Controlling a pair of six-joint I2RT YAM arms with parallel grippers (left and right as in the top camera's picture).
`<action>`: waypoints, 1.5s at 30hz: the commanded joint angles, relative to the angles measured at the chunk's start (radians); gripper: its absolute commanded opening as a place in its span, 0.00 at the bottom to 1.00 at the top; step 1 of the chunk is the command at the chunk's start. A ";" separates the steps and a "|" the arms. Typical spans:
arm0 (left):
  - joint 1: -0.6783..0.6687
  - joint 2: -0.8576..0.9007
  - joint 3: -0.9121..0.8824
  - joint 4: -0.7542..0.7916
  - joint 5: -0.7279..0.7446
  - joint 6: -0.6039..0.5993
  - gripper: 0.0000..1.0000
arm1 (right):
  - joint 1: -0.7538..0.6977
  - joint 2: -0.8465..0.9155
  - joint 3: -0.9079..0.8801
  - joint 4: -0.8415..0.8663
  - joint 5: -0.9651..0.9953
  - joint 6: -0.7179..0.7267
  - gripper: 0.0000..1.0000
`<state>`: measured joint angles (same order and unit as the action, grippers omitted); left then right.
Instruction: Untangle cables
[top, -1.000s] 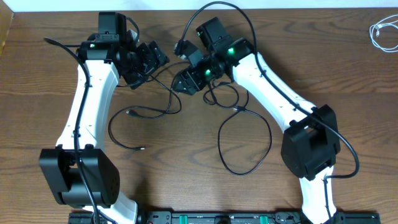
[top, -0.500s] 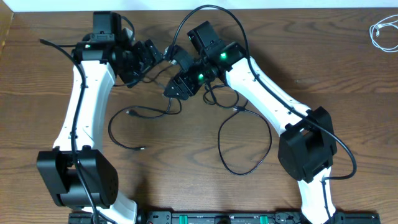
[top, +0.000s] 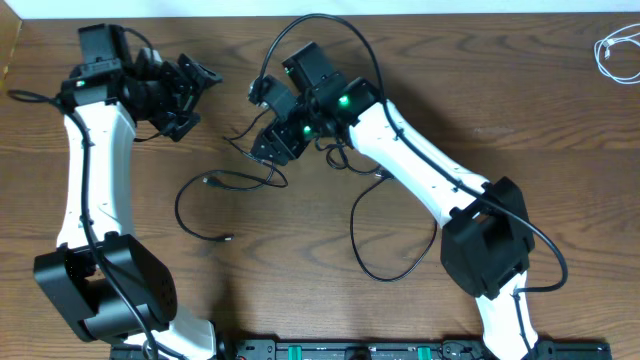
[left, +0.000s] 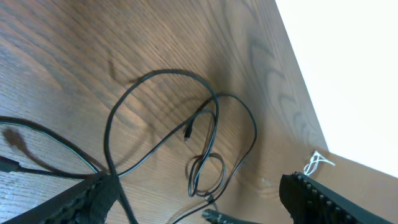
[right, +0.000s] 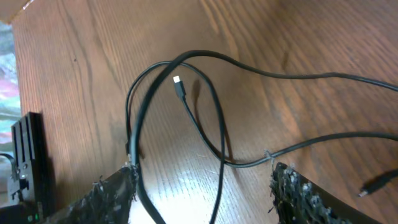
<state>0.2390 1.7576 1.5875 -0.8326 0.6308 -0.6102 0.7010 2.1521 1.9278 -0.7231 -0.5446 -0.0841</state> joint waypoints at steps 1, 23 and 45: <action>0.041 -0.021 0.014 0.001 0.035 -0.013 0.88 | 0.027 0.011 -0.012 0.002 0.023 -0.001 0.69; 0.135 -0.021 0.010 -0.146 -0.075 0.153 0.88 | 0.058 0.044 -0.013 -0.014 0.110 -0.010 0.20; 0.135 -0.021 0.004 -0.147 -0.075 0.155 0.88 | -0.179 0.089 -0.013 -0.191 0.457 0.113 0.01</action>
<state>0.3752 1.7576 1.5875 -0.9733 0.5694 -0.4706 0.5198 2.1925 1.9221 -0.9123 -0.1299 0.0154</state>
